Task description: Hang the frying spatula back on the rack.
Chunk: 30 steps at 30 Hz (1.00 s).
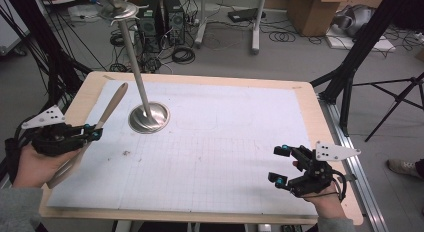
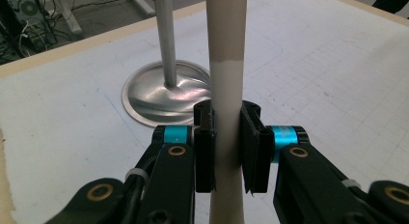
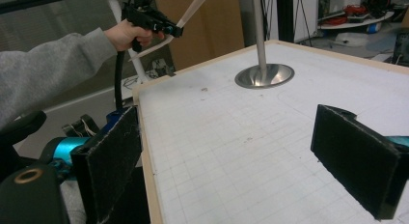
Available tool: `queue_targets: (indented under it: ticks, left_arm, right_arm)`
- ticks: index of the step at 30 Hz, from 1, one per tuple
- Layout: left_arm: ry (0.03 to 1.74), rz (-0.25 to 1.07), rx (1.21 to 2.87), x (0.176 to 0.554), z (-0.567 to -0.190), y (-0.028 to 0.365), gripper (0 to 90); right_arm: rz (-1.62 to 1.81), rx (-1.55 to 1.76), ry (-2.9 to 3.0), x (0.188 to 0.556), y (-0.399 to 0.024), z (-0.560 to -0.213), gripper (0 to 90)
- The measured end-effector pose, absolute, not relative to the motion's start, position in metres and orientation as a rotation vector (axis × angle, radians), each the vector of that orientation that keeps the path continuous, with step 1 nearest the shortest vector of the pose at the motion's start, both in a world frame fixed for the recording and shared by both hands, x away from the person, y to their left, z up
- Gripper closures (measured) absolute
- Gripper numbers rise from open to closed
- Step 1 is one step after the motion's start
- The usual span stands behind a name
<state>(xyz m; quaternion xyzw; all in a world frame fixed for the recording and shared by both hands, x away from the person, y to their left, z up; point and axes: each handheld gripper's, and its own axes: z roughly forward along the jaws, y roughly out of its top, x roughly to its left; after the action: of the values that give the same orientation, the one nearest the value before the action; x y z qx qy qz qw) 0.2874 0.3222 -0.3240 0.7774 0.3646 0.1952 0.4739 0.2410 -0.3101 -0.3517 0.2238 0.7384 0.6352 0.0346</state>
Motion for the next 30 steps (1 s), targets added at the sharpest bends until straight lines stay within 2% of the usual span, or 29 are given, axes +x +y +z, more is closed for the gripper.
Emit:
queue_targets:
  ticks: [30]
  left_arm:
    - [0.761, 0.444, 1.958, 0.308, -0.293, 0.348, 77.7]
  right_arm:
    - [1.952, 0.696, 2.292, 0.247, -0.309, -0.358, 9.7]
